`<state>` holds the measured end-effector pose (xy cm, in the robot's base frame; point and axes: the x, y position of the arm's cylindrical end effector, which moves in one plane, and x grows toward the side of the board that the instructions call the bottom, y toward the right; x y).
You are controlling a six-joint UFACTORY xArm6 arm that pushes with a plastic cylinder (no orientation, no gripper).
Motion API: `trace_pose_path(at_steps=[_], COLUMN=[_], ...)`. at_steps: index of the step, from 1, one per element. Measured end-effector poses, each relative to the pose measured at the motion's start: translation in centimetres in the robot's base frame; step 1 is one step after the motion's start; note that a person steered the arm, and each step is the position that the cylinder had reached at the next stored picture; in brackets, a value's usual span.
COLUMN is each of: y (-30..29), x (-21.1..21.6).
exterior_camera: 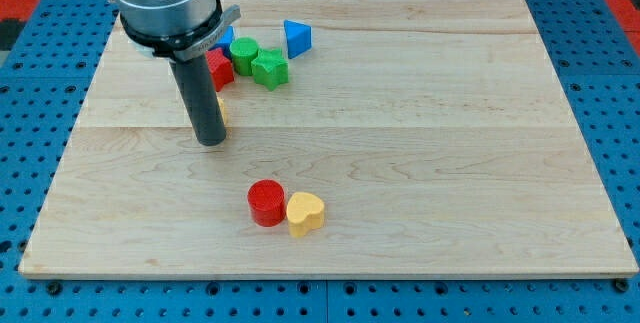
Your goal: Move the yellow hexagon into a group of blocks
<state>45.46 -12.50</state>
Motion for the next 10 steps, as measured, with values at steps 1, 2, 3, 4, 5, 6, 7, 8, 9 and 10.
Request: trace_pose_path(at_steps=[1, 2, 3, 4, 5, 6, 7, 8, 9, 10], y=[2.6, 2.9, 1.2, -4.6, -4.8, -1.9, -0.4, -1.1, 2.0, 3.2], x=[-0.5, -1.4, 1.0, 1.7, -0.9, -3.3, -4.0, -1.1, -0.7, -2.2])
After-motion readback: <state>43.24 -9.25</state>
